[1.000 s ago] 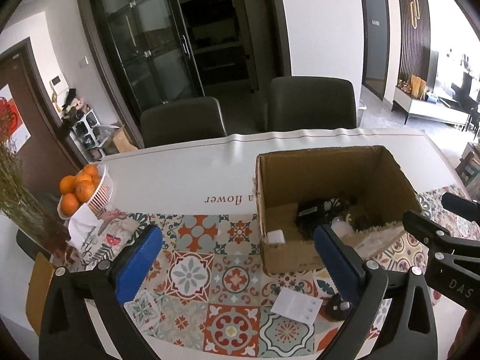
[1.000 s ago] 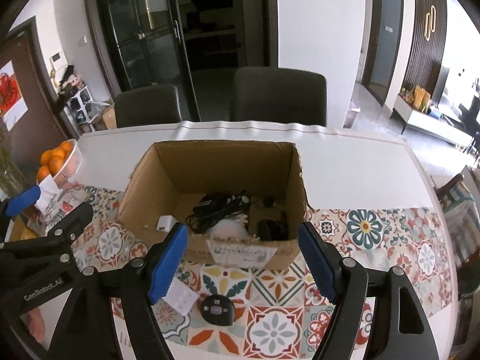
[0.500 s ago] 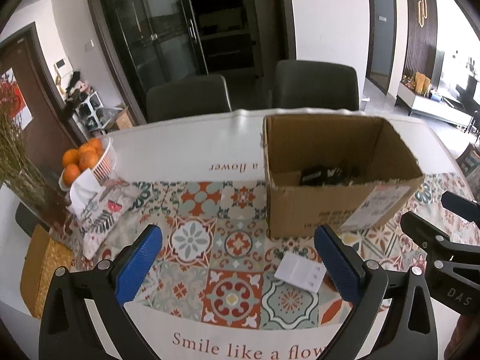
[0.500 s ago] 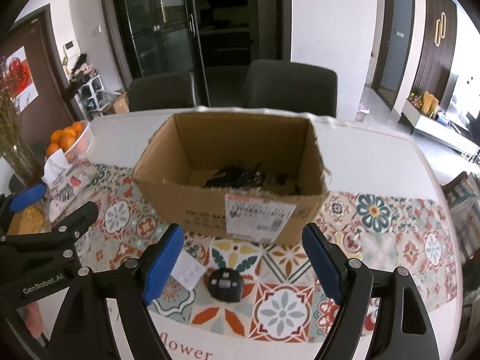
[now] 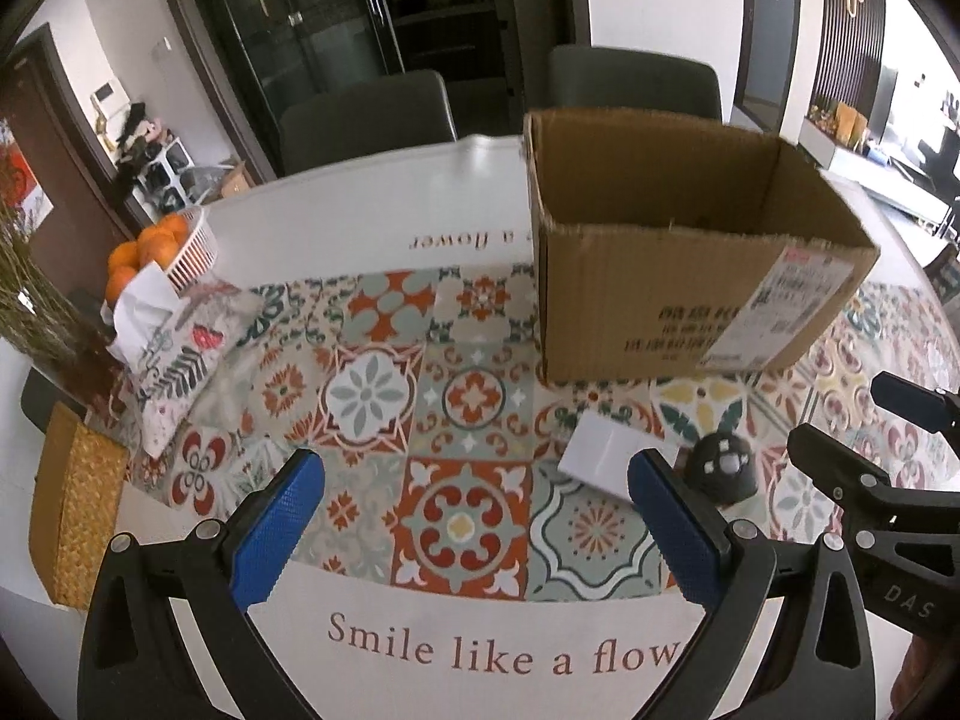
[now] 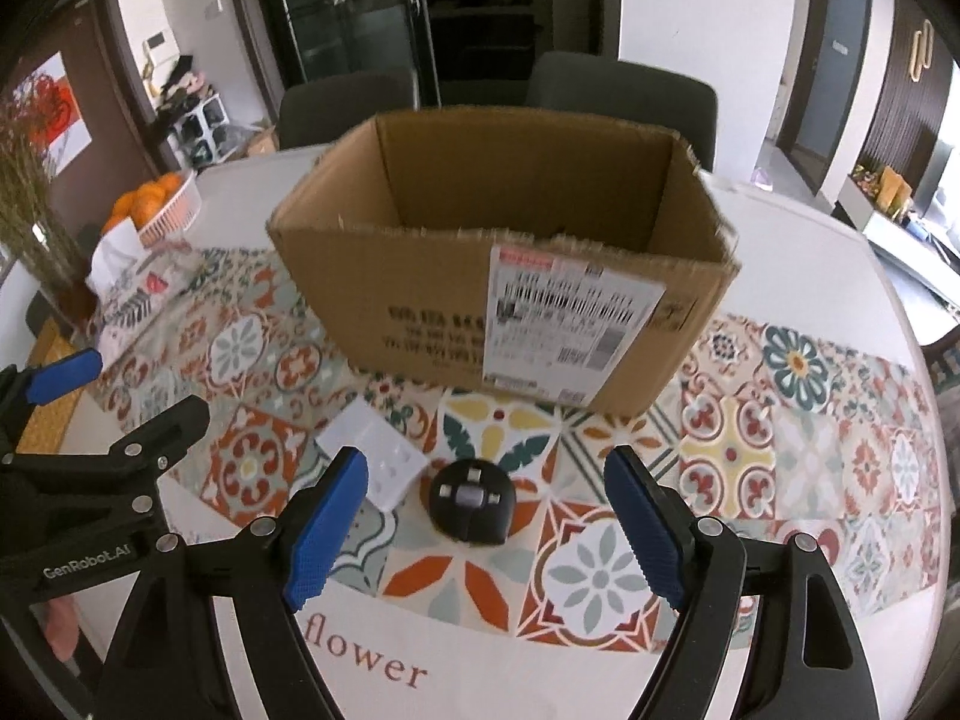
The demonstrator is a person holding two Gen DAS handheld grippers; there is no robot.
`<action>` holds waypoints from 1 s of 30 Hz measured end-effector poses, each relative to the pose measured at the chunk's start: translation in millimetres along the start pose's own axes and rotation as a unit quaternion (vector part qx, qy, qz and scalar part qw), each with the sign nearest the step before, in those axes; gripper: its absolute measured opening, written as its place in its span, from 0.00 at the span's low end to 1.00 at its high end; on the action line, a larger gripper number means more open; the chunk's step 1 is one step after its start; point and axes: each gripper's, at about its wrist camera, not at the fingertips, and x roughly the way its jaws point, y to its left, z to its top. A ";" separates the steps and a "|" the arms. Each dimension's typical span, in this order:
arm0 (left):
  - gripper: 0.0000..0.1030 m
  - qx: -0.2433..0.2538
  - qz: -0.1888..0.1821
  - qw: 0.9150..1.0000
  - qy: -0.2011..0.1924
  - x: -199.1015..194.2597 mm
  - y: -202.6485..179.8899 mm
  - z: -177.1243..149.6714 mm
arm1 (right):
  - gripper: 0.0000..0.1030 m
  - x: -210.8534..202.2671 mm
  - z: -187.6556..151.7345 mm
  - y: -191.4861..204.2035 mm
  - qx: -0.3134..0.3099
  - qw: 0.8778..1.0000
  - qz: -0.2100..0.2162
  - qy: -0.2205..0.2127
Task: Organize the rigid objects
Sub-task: 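Move both grippers back toward the cable reel and rectangular adapter, then grasp the black round cable reel with the right gripper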
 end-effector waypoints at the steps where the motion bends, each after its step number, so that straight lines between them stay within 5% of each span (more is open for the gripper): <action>1: 1.00 0.000 0.000 1.000 0.005 3.0 -0.2 -2.2 | 0.79 3.2 -2.2 0.5 0.000 1.000 0.002 0.005; 30: 1.00 -0.008 -0.016 0.994 0.112 91.7 -2.3 -44.5 | 0.79 95.5 -29.2 5.5 -0.023 0.994 0.016 0.109</action>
